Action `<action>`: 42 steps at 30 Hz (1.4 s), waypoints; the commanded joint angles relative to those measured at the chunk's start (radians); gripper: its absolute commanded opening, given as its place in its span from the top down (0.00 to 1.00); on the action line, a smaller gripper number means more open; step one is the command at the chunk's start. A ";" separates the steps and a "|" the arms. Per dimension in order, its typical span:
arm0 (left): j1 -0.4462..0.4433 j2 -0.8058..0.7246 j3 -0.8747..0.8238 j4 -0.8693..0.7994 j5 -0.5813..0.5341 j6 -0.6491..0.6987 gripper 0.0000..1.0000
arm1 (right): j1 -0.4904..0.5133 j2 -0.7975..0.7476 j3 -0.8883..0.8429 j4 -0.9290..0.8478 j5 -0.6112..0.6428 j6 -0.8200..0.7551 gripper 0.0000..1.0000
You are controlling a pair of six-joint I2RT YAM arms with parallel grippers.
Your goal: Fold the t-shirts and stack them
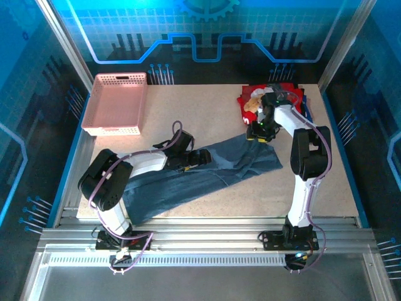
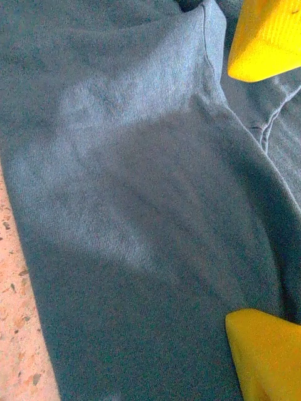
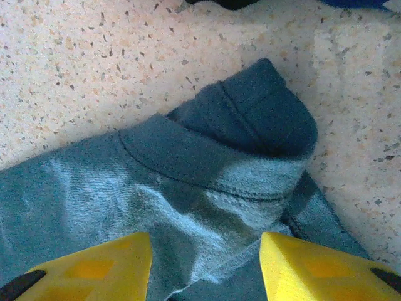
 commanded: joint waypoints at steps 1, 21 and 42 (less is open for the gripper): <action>0.000 -0.006 -0.010 -0.022 -0.008 0.030 0.05 | 0.012 0.026 0.017 0.009 -0.015 -0.011 0.53; -0.009 -0.001 -0.040 -0.049 -0.033 0.044 0.05 | 0.010 0.124 0.264 -0.002 0.056 0.014 1.00; -0.016 -0.039 -0.005 -0.142 -0.059 0.054 0.04 | 0.052 0.167 0.484 -0.069 0.040 -0.021 0.47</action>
